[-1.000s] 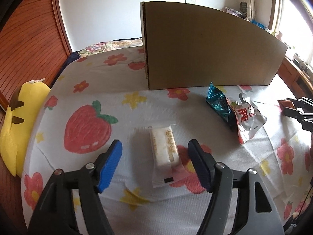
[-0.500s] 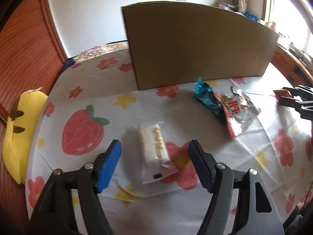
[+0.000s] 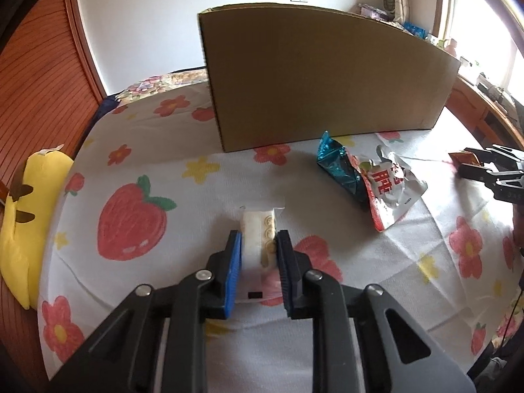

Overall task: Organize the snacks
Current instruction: 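Grasp the white cake bar with the left tool while the right tool grasps the copper candy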

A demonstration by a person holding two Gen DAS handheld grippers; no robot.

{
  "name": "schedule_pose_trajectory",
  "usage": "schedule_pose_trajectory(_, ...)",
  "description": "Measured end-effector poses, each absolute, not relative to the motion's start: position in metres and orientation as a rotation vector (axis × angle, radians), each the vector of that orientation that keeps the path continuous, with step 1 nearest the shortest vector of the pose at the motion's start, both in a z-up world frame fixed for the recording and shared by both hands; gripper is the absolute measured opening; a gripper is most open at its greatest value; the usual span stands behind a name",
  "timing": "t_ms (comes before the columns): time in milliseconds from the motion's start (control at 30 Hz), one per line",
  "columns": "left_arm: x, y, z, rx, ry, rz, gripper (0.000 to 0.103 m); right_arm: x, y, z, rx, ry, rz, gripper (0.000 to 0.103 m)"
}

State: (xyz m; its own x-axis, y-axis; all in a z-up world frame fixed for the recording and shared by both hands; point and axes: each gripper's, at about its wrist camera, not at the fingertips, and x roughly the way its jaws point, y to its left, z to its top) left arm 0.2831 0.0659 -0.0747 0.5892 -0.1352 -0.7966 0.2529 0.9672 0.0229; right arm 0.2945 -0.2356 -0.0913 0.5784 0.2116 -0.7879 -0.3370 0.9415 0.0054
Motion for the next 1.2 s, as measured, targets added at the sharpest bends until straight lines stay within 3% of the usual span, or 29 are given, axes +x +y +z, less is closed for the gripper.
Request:
schedule_pose_trajectory(467,0.278,0.078,-0.074,0.084,0.921,-0.247,0.020,0.295,-0.236,-0.091,-0.152,0.900,0.322,0.056)
schedule_pose_trajectory(867,0.248,0.061,-0.036,0.078,0.820,-0.318,0.020,0.295,-0.235,-0.091,-0.154,0.900,0.321,0.055)
schedule_pose_trajectory(1067,0.235,0.041,-0.016,0.096,0.769,-0.364,0.020,0.296,-0.240,-0.089,-0.131,0.899,0.301,0.023)
schedule_pose_trajectory(1200,0.230,0.030,-0.006,0.111,0.743,-0.388,0.020,0.292,-0.243,-0.086,-0.120,0.909,0.302,0.020)
